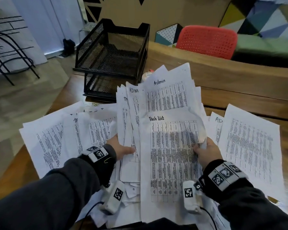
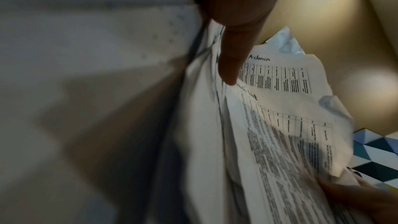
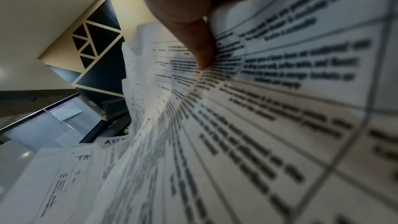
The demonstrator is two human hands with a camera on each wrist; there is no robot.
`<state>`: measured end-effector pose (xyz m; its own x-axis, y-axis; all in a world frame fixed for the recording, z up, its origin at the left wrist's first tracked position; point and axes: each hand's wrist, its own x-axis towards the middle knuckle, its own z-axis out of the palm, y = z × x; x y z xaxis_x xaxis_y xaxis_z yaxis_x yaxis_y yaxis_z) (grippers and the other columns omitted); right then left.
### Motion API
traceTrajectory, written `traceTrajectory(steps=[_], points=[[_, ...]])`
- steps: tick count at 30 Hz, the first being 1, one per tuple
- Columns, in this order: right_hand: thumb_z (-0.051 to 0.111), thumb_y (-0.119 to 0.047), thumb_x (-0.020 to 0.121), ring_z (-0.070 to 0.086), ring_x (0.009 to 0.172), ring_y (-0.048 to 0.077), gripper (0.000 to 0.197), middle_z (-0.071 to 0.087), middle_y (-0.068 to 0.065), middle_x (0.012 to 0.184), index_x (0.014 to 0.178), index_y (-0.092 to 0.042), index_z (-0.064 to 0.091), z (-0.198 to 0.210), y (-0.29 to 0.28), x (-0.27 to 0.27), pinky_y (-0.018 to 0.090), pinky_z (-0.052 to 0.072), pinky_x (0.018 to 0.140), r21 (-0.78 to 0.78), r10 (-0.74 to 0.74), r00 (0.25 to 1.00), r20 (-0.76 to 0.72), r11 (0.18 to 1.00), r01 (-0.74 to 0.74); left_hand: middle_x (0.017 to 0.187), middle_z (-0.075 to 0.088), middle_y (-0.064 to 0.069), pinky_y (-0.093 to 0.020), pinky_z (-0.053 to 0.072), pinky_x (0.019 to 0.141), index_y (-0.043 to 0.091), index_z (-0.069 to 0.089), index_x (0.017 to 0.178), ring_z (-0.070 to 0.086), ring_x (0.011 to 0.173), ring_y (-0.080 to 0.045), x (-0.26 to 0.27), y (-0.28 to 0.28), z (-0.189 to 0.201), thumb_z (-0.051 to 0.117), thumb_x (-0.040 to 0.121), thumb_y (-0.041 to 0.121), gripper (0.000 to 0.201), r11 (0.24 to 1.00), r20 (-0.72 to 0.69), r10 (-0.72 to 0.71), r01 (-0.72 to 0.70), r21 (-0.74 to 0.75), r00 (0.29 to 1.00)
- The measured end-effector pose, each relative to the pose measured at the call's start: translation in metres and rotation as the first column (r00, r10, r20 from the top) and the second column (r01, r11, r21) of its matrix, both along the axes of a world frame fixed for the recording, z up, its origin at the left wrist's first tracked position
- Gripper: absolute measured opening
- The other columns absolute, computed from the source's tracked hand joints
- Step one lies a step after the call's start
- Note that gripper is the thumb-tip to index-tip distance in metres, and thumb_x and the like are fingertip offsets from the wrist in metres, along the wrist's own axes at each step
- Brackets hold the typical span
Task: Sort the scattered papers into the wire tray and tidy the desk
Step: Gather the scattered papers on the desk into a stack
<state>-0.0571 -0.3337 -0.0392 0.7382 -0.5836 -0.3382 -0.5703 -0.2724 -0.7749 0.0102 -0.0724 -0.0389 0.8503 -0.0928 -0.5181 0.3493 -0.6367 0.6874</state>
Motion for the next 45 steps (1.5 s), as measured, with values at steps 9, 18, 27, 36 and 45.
traceTrajectory(steps=[9, 18, 27, 36, 45], points=[[0.061, -0.001, 0.085, 0.062, 0.093, 0.030, 0.022, 0.065, 0.018, 0.101, 0.107, -0.001, 0.059, -0.013, 0.006, 0.003, 0.040, 0.050, 0.089, 0.006, 0.024, 0.991, -0.133, 1.000, -0.024, 0.139, 0.047, -0.011, -0.034, 0.036, 0.105, 0.007, 0.028, 0.141, 0.046, 0.125, -0.028, -0.013, -0.006, -0.009, 0.080, 0.068, 0.025, 0.091, 1.000, -0.131, 0.019, -0.018, 0.011, 0.991], [0.070, -0.008, 0.080, 0.061, 0.071, 0.017, 0.023, 0.063, 0.002, 0.082, 0.100, -0.010, 0.059, 0.001, -0.009, -0.002, 0.022, 0.049, 0.056, 0.175, 0.051, 0.993, -0.111, 0.984, -0.031, 0.100, 0.061, -0.009, -0.026, 0.044, 0.080, 0.007, 0.048, 0.111, 0.056, 0.090, -0.023, -0.011, -0.003, 0.002, 0.076, 0.069, 0.009, 0.051, 0.998, -0.073, 0.024, -0.029, -0.060, 0.997], [0.083, -0.063, 0.035, 0.047, 0.122, 0.033, 0.129, 0.043, 0.018, 0.139, 0.138, -0.004, 0.032, 0.017, -0.018, 0.008, 0.051, 0.040, 0.102, 0.328, 0.109, 0.987, -0.121, 0.943, -0.064, 0.068, 0.054, -0.010, -0.032, 0.047, 0.069, 0.006, 0.053, 0.078, 0.053, 0.068, -0.024, -0.002, -0.004, 0.028, 0.057, 0.050, 0.011, 0.029, 0.946, -0.042, 0.009, -0.023, -0.325, 0.999], [0.090, -0.056, 0.025, 0.057, 0.110, 0.034, 0.115, 0.065, 0.014, 0.115, 0.123, -0.011, 0.052, 0.009, -0.039, -0.005, 0.053, 0.043, 0.098, 0.595, -0.068, 0.988, -0.140, 0.792, 0.138, 0.065, 0.053, -0.009, -0.032, 0.044, 0.066, 0.012, 0.064, 0.060, 0.050, 0.067, -0.024, 0.010, 0.002, 0.020, 0.064, 0.044, 0.027, 0.022, 0.962, -0.045, -0.070, 0.055, -0.268, 0.997], [0.091, -0.045, 0.017, 0.066, 0.082, 0.048, 0.095, 0.070, 0.028, 0.089, 0.092, 0.009, 0.065, -0.005, -0.013, -0.008, 0.058, 0.052, 0.083, 0.401, 0.261, 0.909, -0.324, 0.909, -0.118, 0.066, 0.051, -0.001, -0.017, 0.036, 0.050, 0.010, 0.057, 0.086, 0.050, 0.061, -0.014, -0.006, -0.012, 0.009, 0.068, 0.078, 0.020, 0.016, 0.997, -0.187, -0.075, 0.066, -0.051, 0.979]])
